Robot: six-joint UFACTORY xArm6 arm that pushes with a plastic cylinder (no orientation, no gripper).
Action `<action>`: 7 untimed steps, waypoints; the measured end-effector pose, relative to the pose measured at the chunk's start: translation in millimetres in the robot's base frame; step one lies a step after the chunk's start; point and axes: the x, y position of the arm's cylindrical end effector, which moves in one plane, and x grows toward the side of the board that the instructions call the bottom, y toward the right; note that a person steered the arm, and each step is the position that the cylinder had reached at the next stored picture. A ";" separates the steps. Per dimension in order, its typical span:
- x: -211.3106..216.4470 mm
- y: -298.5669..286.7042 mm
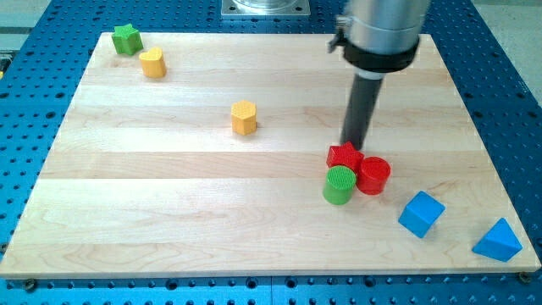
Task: Move your arm above the heart
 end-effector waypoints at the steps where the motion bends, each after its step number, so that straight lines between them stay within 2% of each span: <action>1: -3.8 -12.6; 2: -36.1 -4.1; 3: -63.5 47.6; 4: -135.2 25.2; 5: -213.2 -25.9; 6: -251.4 -84.5; 7: -250.8 -105.1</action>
